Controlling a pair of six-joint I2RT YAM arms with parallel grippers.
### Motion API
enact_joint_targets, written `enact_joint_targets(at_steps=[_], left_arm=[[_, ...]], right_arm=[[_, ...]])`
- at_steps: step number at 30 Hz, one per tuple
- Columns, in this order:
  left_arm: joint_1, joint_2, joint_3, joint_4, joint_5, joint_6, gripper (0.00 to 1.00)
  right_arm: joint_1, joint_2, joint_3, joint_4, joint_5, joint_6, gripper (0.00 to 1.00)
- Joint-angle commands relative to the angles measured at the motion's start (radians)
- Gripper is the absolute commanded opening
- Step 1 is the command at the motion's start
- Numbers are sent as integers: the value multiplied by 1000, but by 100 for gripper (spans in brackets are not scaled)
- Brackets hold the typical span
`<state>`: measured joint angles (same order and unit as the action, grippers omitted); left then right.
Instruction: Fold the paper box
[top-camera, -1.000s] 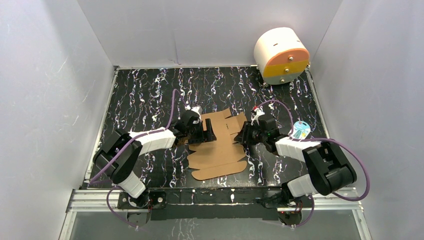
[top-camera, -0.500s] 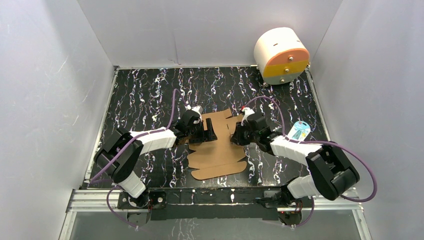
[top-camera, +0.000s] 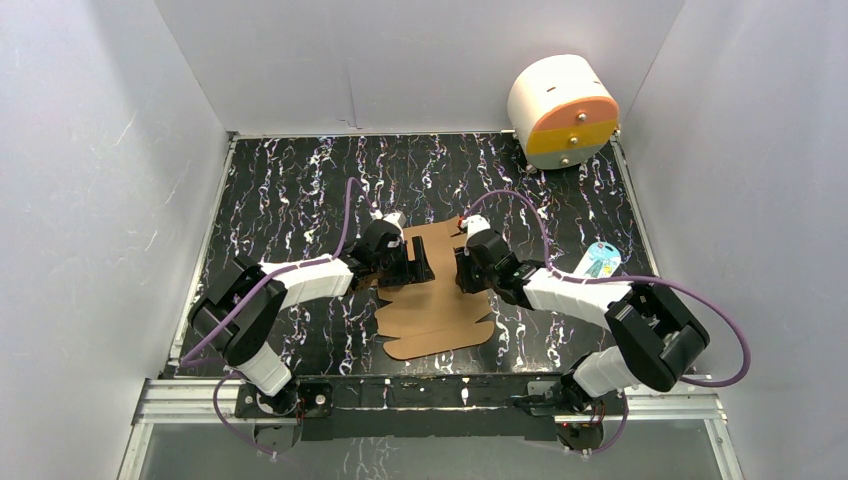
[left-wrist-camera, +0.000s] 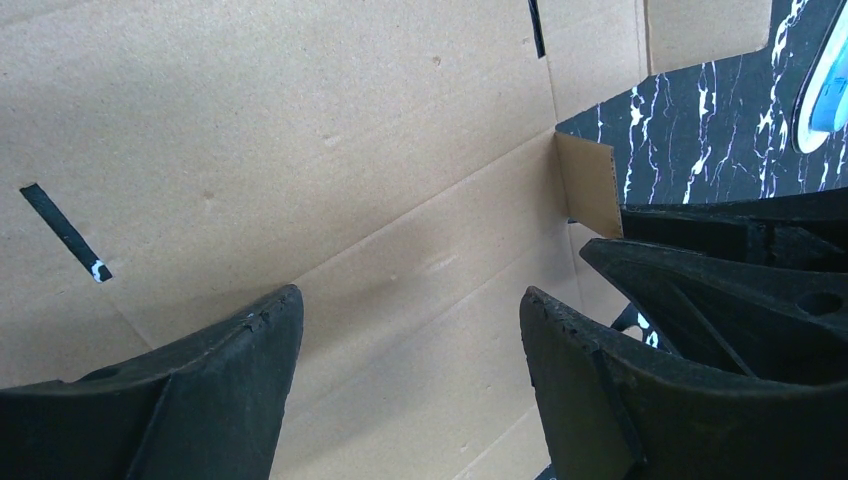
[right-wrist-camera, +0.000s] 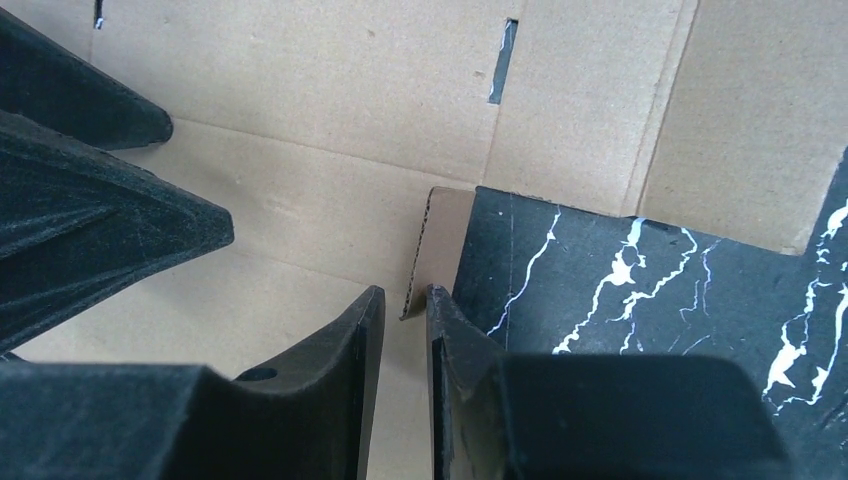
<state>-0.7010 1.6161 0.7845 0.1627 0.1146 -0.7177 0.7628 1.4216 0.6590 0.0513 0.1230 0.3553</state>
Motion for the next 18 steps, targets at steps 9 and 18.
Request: enact_joint_targets(at_steps=[9, 18], left_arm=[[-13, -119, 67, -152, -129, 40, 80], [122, -259, 90, -288, -195, 101, 84]], right_arm=[[7, -94, 37, -9, 69, -47, 41], [-39, -155, 46, -4, -1, -85, 49]])
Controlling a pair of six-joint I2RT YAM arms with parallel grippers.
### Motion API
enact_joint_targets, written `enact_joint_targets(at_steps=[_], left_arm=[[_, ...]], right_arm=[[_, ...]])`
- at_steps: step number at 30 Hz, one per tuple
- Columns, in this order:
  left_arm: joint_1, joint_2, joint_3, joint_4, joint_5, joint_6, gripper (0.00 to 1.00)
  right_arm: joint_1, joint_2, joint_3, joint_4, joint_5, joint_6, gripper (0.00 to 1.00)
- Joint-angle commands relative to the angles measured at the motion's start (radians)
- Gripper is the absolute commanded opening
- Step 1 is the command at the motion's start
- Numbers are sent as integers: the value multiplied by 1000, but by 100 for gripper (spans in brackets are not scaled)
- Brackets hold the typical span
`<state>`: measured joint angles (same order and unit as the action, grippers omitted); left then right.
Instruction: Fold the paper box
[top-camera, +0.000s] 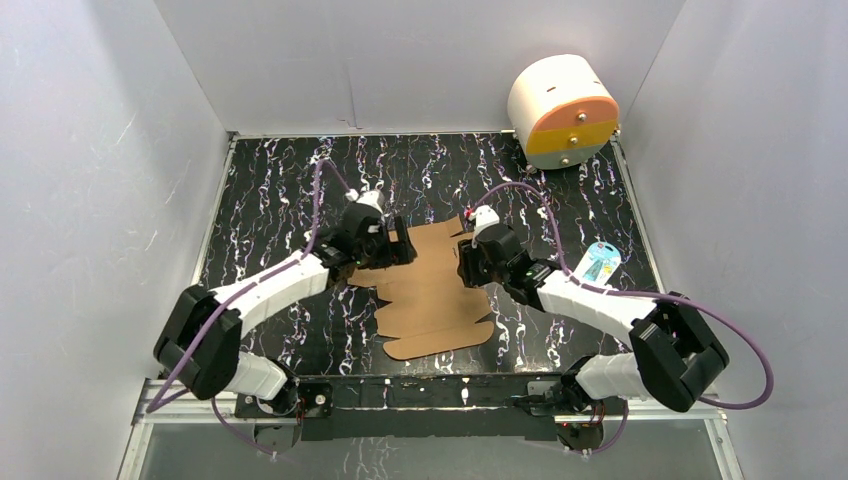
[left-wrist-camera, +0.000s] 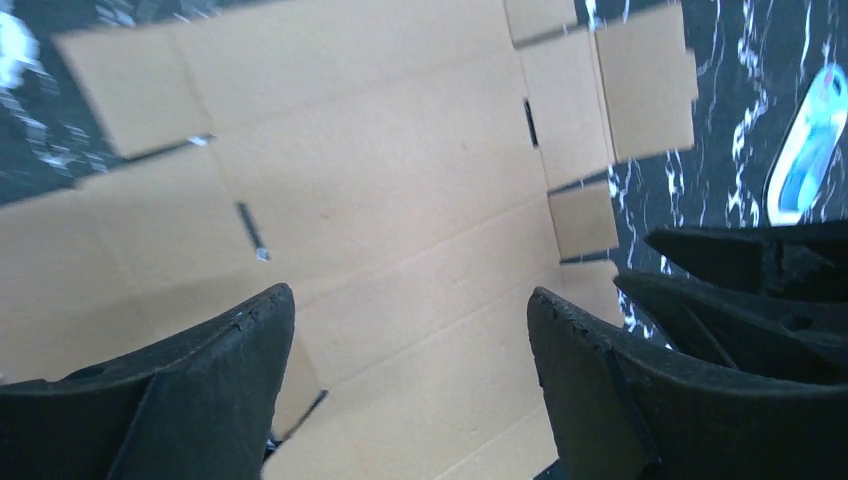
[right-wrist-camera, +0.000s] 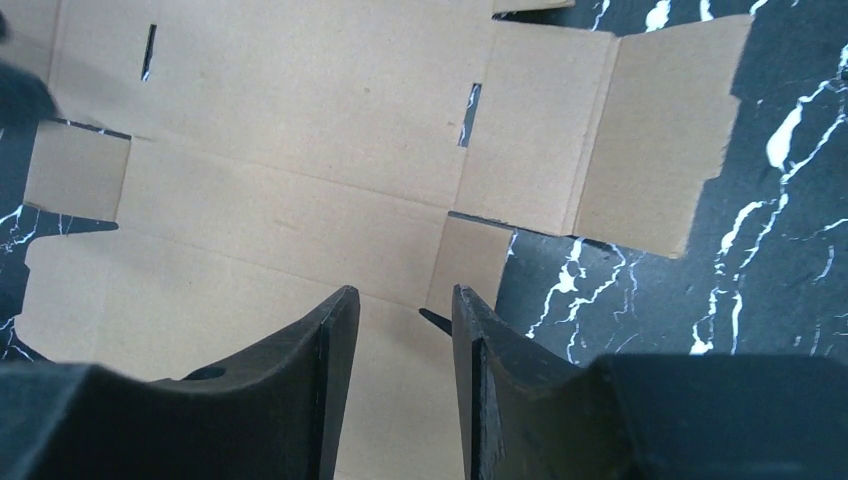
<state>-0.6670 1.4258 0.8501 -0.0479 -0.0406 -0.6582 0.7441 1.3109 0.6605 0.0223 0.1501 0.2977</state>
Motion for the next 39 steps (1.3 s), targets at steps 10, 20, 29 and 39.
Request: enact_joint_targets(at_steps=[10, 20, 29, 39], left_arm=[[321, 3, 29, -22, 95, 50, 84], [406, 194, 69, 100, 234, 0, 75], [434, 240, 41, 180, 294, 2, 76], [434, 322, 45, 206, 367, -18, 60]], right_arm=[[-28, -114, -3, 88, -95, -33, 64], [-35, -164, -49, 147, -113, -86, 80], [-39, -110, -55, 180, -113, -96, 80], [-42, -73, -41, 183, -109, -100, 80]])
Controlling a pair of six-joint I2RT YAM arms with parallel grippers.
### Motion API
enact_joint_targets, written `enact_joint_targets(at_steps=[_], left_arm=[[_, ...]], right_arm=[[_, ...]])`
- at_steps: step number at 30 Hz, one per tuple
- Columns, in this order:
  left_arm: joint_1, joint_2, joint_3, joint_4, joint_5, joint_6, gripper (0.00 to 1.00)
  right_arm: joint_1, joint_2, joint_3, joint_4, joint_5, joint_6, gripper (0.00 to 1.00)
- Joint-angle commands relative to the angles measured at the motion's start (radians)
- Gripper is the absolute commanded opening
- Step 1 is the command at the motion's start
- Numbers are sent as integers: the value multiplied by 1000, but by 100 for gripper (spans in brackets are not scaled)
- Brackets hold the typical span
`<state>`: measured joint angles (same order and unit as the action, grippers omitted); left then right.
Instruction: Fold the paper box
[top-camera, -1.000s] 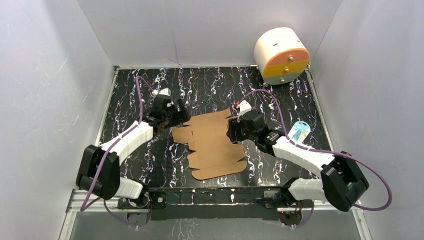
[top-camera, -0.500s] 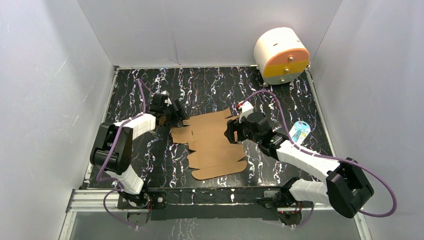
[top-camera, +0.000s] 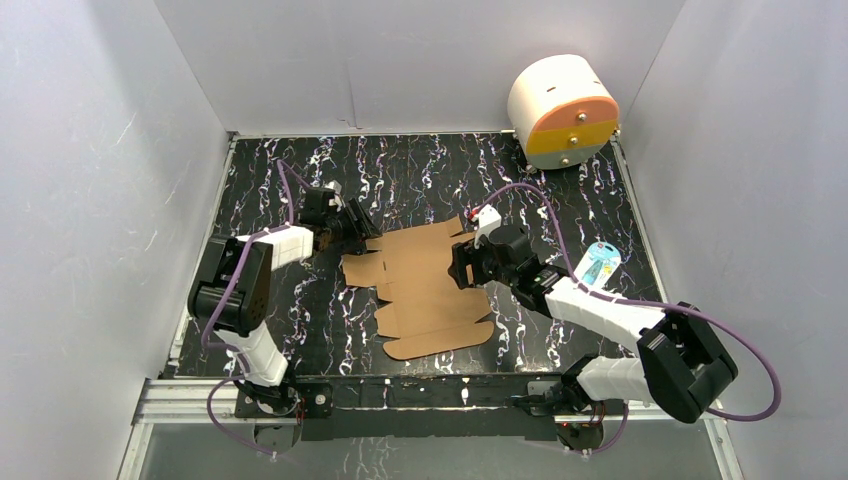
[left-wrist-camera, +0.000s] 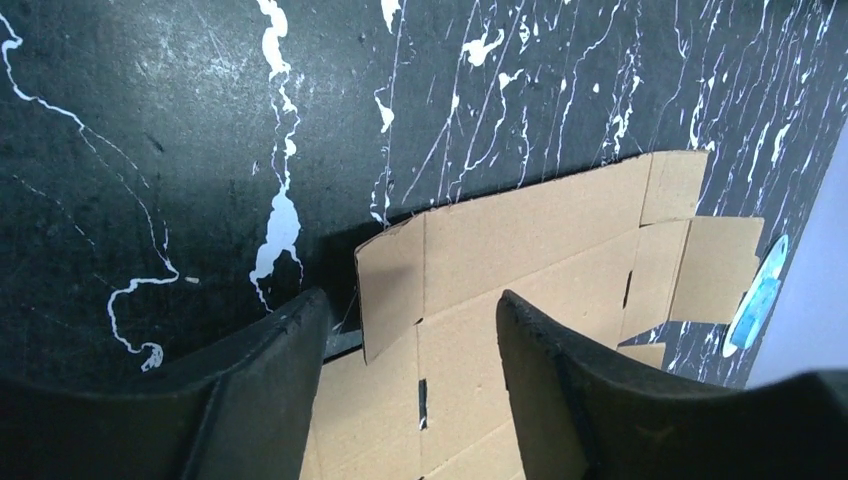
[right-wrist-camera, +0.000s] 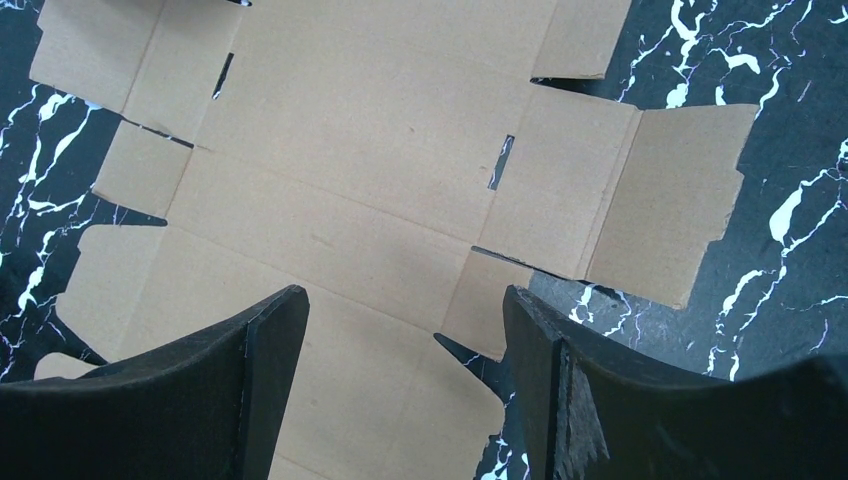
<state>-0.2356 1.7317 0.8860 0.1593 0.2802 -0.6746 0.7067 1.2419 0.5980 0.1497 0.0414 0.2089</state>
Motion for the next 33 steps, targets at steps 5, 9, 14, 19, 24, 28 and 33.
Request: enact_joint_targets(at_steps=[5, 9, 14, 19, 24, 28, 33], left_arm=[[2, 24, 4, 21, 83, -4, 40], [2, 5, 24, 22, 93, 32, 21], [3, -22, 31, 33, 98, 102, 3], [1, -66, 6, 69, 78, 167, 0], [-12, -114, -20, 115, 73, 229, 0], [-50, -174, -50, 156, 35, 293, 0], [-88, -205, -100, 233, 20, 330, 0]], right_arm=[[-8, 2, 31, 59, -6, -18, 81], [-11, 27, 76, 36, -29, -45, 81], [-23, 88, 215, -82, -103, -105, 83], [-35, 185, 377, -214, -231, -222, 85], [-66, 309, 553, -323, -380, -344, 86], [-140, 435, 717, -458, -530, -434, 85], [-174, 553, 847, -516, -550, -567, 82]])
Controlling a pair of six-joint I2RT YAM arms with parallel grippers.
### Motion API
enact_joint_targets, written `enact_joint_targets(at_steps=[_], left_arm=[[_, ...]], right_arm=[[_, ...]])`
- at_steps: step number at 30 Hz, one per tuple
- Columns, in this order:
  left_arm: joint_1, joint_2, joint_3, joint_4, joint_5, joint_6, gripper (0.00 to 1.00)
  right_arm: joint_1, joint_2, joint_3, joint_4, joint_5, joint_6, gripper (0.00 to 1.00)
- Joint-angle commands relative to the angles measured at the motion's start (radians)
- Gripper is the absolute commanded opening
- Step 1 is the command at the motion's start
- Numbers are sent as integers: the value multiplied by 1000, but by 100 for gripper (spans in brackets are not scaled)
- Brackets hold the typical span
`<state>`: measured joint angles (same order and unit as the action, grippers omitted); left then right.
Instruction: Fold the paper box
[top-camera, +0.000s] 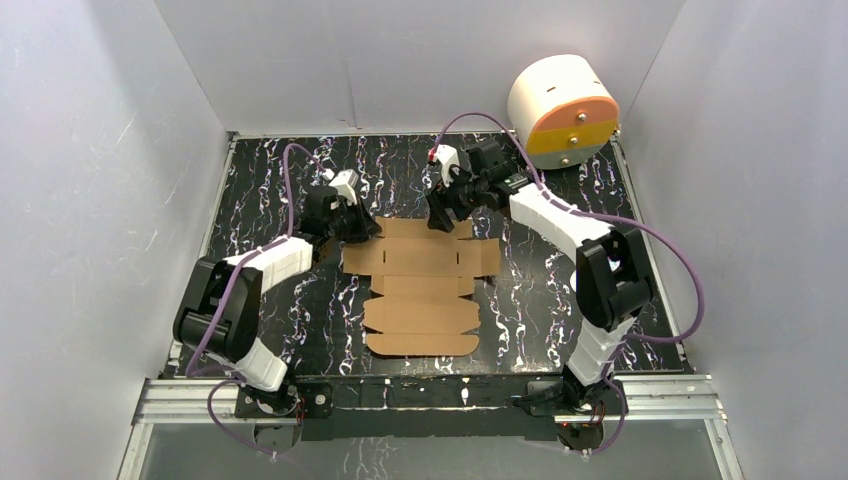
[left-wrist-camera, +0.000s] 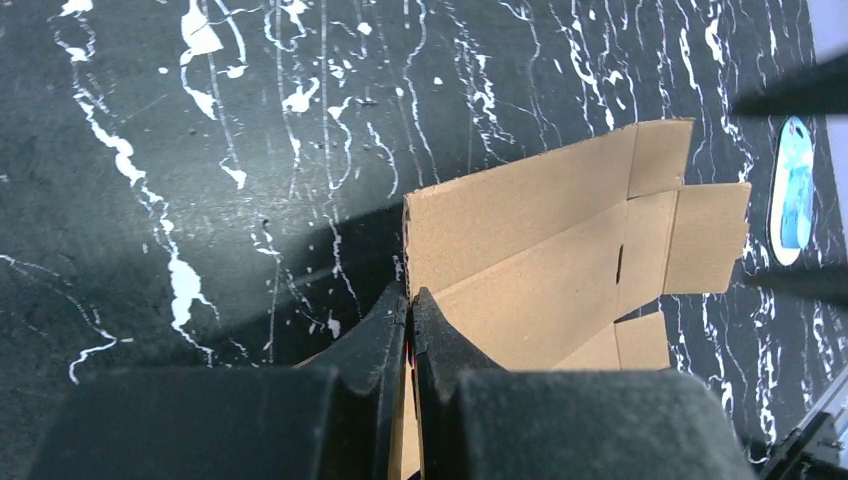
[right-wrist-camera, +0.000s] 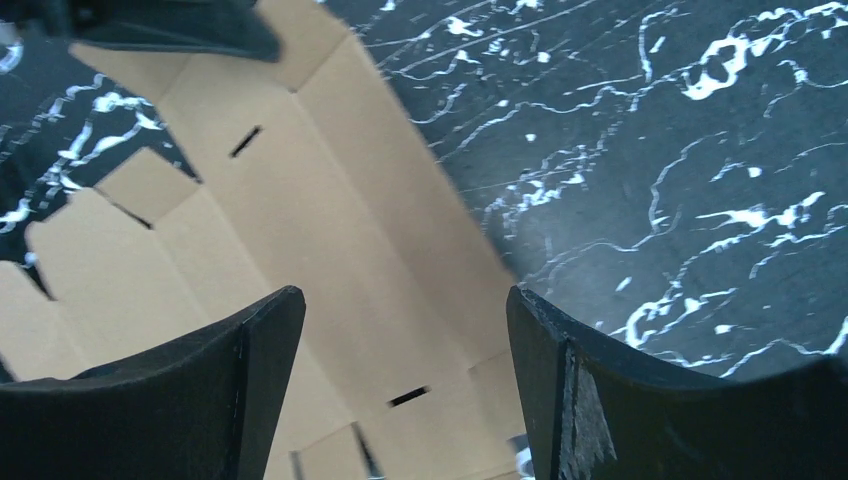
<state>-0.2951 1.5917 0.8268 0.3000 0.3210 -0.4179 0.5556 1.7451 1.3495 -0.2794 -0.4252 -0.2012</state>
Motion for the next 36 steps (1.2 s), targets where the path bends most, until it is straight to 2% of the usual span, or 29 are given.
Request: enact_joint_targets(at_steps=[1, 7, 15, 24, 27, 30, 36], left_arm=[[-36, -70, -55, 116, -23, 82, 0], [-67, -83, -124, 209, -46, 116, 0], [-79, -102, -172, 282, -68, 124, 0], [-90, -153, -216, 337, -86, 128, 0], [-92, -156, -226, 352, -91, 126, 0], [-91, -146, -230, 369, -93, 119, 0], [-95, -136, -236, 385, -96, 114, 0]], right_arm=[[-23, 65, 109, -90, -90, -190, 83], [-29, 147, 195, -149, -129, -341, 85], [-29, 256, 301, -336, -242, -446, 76], [-28, 323, 340, -388, -309, -465, 70], [-28, 353, 380, -428, -314, -461, 61], [-26, 397, 444, -503, -335, -473, 45], [-24, 426, 491, -560, -326, -490, 23]])
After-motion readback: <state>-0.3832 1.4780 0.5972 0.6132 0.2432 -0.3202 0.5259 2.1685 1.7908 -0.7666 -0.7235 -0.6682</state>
